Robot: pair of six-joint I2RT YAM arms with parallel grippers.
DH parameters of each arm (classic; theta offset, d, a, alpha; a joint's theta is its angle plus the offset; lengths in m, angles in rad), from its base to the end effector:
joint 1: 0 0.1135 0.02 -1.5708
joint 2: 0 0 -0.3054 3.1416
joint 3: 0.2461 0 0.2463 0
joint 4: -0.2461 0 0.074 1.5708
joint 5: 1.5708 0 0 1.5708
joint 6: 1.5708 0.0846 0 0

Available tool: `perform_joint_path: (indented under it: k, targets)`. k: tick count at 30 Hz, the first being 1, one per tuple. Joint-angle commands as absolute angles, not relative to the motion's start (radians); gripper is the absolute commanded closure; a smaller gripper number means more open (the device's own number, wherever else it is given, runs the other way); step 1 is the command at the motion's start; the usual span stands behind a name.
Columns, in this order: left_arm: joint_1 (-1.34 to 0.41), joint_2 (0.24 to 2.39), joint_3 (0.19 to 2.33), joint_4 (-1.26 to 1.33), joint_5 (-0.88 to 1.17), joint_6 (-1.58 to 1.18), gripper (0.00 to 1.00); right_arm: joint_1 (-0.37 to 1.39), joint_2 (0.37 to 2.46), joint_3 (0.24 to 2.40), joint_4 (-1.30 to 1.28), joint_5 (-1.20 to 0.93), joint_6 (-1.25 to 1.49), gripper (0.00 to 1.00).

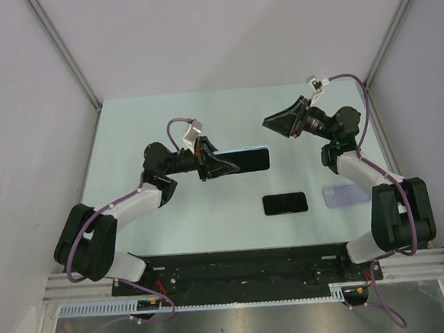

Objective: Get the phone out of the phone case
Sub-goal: Remove the phone case from the phone.

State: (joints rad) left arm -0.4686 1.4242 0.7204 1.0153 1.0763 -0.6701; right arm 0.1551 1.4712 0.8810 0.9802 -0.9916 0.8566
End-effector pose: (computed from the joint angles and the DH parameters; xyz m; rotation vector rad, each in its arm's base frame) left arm 0.2385 -0.2042 0.3418 0.9049 1.3642 -1.5736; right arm 0.3178 0.1214 0.3800 -0.4884 1.4337 1.4099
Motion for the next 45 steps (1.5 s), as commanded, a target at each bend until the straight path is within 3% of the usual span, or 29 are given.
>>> perform_joint_path:
  k: [1,9,23,28,33,40,45]
  targets:
    - [-0.462,1.391,0.761,1.097,1.055,-0.649,1.00,0.164,1.434,0.887,0.983,-1.012,0.801,0.61]
    - [-0.410,1.405,0.761,1.094,1.040,-0.643,1.00,0.169,1.416,0.888,0.994,-1.042,0.761,0.61]
    - [-0.362,1.402,0.773,1.040,1.054,-0.601,1.00,0.179,1.327,0.894,0.801,-1.097,0.407,0.60]
    - [-0.341,1.397,0.779,0.967,1.023,-0.542,1.00,0.176,1.315,0.934,0.594,-1.147,0.232,0.60]
    - [-0.334,1.356,0.830,0.724,0.956,-0.361,1.00,0.158,1.298,0.963,0.407,-1.181,0.083,0.59]
    - [-0.324,1.379,0.859,0.673,0.991,-0.344,1.00,0.202,1.284,0.974,0.062,-1.169,-0.340,0.58]
    - [-0.314,1.385,0.882,0.649,1.045,-0.338,1.00,0.236,1.318,0.974,0.005,-1.157,-0.396,0.57]
